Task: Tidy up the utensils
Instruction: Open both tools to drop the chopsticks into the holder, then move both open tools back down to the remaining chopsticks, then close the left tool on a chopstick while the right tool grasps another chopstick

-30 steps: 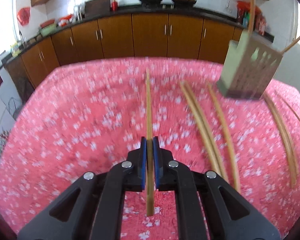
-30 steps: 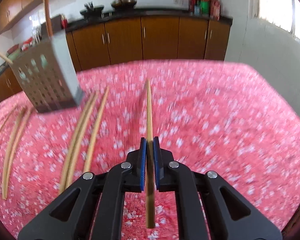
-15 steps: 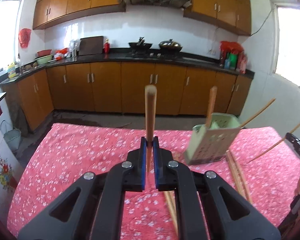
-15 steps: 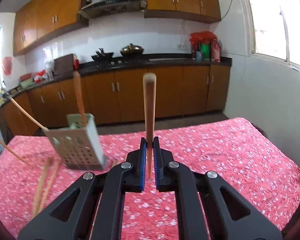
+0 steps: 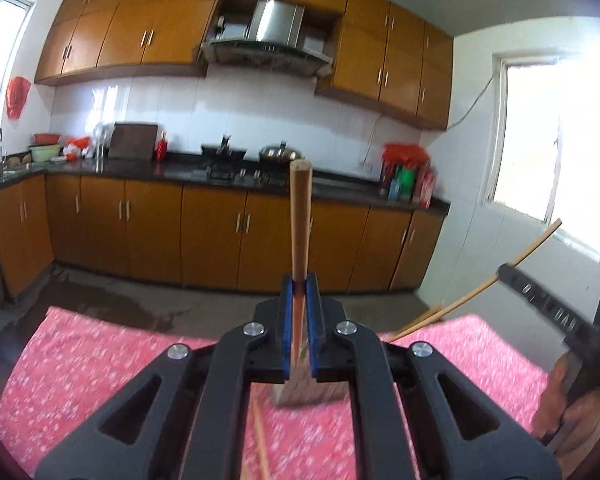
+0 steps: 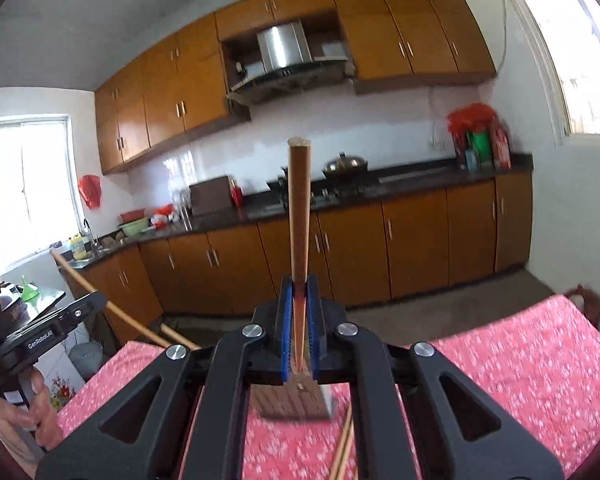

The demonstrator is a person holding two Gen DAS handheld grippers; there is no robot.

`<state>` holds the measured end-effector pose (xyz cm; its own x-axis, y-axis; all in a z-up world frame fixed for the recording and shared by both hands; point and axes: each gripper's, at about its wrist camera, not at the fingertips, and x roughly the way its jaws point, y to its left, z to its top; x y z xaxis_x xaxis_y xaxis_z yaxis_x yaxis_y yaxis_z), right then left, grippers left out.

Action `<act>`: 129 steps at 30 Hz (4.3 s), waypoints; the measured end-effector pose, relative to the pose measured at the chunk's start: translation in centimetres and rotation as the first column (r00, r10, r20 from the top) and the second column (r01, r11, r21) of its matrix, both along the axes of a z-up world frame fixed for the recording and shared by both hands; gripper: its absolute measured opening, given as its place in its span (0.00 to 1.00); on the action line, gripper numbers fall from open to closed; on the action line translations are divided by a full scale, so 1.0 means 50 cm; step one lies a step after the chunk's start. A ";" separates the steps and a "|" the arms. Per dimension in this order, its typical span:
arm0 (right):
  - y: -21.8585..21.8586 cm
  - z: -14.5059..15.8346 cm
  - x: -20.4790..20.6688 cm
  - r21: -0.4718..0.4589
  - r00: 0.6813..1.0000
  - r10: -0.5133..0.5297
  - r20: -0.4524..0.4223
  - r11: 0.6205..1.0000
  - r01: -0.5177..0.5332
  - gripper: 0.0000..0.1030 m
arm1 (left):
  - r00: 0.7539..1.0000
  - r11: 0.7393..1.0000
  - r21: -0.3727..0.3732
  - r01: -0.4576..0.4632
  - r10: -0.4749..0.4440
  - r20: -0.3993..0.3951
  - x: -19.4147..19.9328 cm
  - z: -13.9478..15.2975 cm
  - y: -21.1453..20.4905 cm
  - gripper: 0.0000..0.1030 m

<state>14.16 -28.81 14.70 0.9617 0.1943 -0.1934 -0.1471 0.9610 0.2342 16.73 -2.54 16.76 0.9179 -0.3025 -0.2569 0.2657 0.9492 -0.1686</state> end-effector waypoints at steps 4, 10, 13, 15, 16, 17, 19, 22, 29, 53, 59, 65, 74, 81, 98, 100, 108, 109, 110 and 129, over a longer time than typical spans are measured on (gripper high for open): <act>0.030 -0.010 0.057 -0.024 1.000 -0.006 -0.019 1.000 0.005 0.08 | 0.999 1.000 -0.014 -0.007 0.007 0.039 0.041 0.012 -0.042 0.08; 0.042 -0.058 0.127 -0.031 0.991 -0.020 -0.130 0.999 0.016 0.08 | 1.000 1.000 0.016 0.003 -0.003 -0.024 0.109 -0.047 -0.079 0.08; 0.045 -0.079 0.149 -0.028 0.986 -0.015 -0.167 1.000 0.011 0.08 | 0.998 1.000 0.005 0.001 -0.001 -0.059 0.133 -0.075 -0.078 0.08; 0.052 -0.085 0.154 -0.039 0.984 -0.014 -0.176 0.999 0.007 0.08 | 0.997 1.000 -0.013 0.007 -0.008 -0.080 0.145 -0.087 -0.073 0.08; 0.054 -0.084 0.153 -0.041 0.985 -0.014 -0.173 0.999 0.007 0.08 | 0.996 1.000 -0.023 0.005 -0.007 -0.085 0.148 -0.091 -0.069 0.10; 0.057 -0.084 0.150 -0.043 0.985 -0.013 -0.170 0.999 0.006 0.09 | 0.996 1.000 -0.029 0.006 -0.008 -0.087 0.151 -0.092 -0.068 0.11; 0.059 -0.077 0.146 -0.045 0.987 -0.013 -0.162 0.999 0.006 0.21 | 0.996 0.999 -0.038 0.003 -0.007 -0.088 0.149 -0.091 -0.061 0.18; 0.051 -0.058 0.127 -0.050 0.991 -0.031 -0.128 0.998 0.024 0.30 | 0.998 0.999 -0.043 -0.005 0.003 -0.063 0.133 -0.080 -0.048 0.28; -0.024 -0.042 0.058 -0.042 0.987 -0.138 -0.081 0.990 0.134 0.30 | 0.996 0.996 -0.047 -0.079 0.077 -0.033 0.058 -0.048 0.031 0.38; -0.024 -0.509 0.095 -0.152 0.761 -0.169 -0.627 0.984 0.093 0.07 | 0.839 0.990 0.100 -0.096 0.135 -0.527 0.031 -0.477 0.115 0.27; -0.057 -0.512 0.075 -0.158 0.762 -0.180 -0.622 0.982 0.103 0.07 | 0.818 0.987 0.153 -0.044 0.123 -0.562 0.034 -0.507 0.071 0.15; -0.056 -0.514 0.060 -0.170 0.766 -0.184 -0.616 0.980 0.099 0.07 | 0.807 0.983 0.185 -0.022 0.126 -0.577 0.029 -0.530 0.055 0.12; -0.034 -0.511 0.063 -0.224 0.783 -0.172 -0.597 0.974 0.043 0.08 | 0.803 0.966 0.245 -0.085 0.212 -0.557 0.082 -0.535 0.091 0.09; -0.083 -0.514 0.095 -0.239 0.767 -0.257 -0.587 0.961 0.140 0.08 | 0.795 0.951 0.255 -0.174 0.289 -0.533 0.127 -0.544 0.190 0.12; -0.093 -0.518 0.098 -0.212 0.766 -0.248 -0.593 0.966 0.149 0.08 | 0.797 0.964 0.199 -0.177 0.259 -0.545 0.128 -0.546 0.215 0.12; -0.092 -0.518 0.099 -0.210 0.766 -0.247 -0.593 0.966 0.149 0.08 | 0.797 0.963 0.202 -0.177 0.261 -0.544 0.128 -0.546 0.214 0.12; -0.093 -0.518 0.099 -0.211 0.766 -0.248 -0.593 0.966 0.149 0.08 | 0.797 0.964 0.196 -0.178 0.258 -0.546 0.129 -0.545 0.212 0.12; -0.094 -0.518 0.100 -0.211 0.766 -0.248 -0.593 0.966 0.149 0.08 | 0.797 0.964 0.195 -0.179 0.259 -0.546 0.129 -0.545 0.211 0.12; -0.094 -0.518 0.099 -0.210 0.766 -0.247 -0.593 0.966 0.149 0.08 | 0.797 0.964 0.194 -0.179 0.258 -0.547 0.129 -0.545 0.211 0.12; -0.094 -0.517 0.100 -0.210 0.766 -0.248 -0.593 0.966 0.150 0.08 | 0.795 0.966 0.194 -0.172 0.252 -0.552 0.132 -0.545 0.213 0.12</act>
<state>19.17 -33.53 -11.17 0.6449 -0.0646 -0.7615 0.1778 0.9818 0.0673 23.31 8.10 -10.48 0.6320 -0.0452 -0.7736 -0.0500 0.9938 -0.0989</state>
